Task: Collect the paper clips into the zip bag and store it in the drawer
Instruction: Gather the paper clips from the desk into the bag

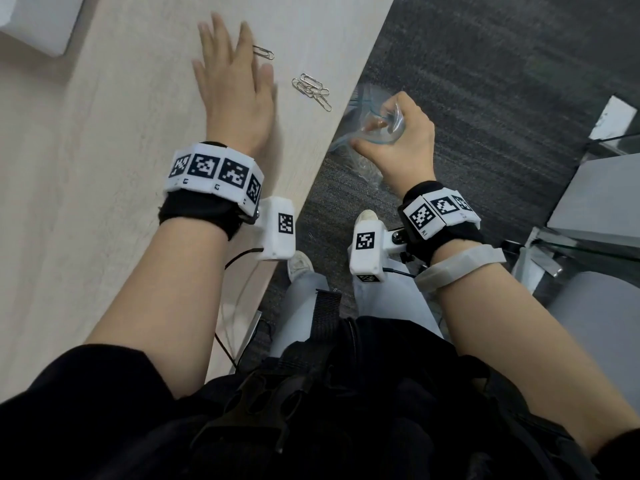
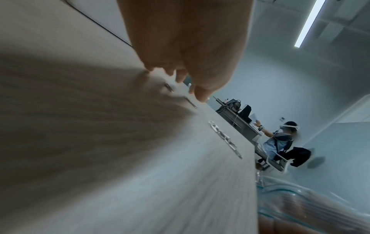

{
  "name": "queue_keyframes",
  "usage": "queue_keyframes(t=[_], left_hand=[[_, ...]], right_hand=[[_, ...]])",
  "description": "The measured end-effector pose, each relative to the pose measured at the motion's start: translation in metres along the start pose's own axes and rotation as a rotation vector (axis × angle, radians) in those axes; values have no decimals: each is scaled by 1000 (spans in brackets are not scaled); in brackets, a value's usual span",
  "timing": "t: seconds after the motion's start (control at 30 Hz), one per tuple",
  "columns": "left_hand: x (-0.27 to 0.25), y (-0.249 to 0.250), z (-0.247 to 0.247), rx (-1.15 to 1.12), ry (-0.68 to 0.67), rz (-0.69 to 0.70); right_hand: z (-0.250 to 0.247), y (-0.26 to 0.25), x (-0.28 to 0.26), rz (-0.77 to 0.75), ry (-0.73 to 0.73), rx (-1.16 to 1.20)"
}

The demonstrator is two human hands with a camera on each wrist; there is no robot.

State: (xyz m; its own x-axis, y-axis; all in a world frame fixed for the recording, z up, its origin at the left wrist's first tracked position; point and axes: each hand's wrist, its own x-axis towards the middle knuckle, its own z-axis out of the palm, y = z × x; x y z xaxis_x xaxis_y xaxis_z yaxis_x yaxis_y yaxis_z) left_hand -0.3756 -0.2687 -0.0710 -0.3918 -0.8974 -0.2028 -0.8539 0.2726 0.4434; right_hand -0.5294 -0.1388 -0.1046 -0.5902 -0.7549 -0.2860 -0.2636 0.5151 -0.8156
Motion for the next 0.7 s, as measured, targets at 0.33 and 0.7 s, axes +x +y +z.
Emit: queue_keyframes(t=[0.33,0.7], left_hand=[[-23,19,15,-94,-271,280],[1,9,1,-82,-94,170]], right_hand=[[3,1,0,5,2,4],[-2,5,-2,-19,3,-4]])
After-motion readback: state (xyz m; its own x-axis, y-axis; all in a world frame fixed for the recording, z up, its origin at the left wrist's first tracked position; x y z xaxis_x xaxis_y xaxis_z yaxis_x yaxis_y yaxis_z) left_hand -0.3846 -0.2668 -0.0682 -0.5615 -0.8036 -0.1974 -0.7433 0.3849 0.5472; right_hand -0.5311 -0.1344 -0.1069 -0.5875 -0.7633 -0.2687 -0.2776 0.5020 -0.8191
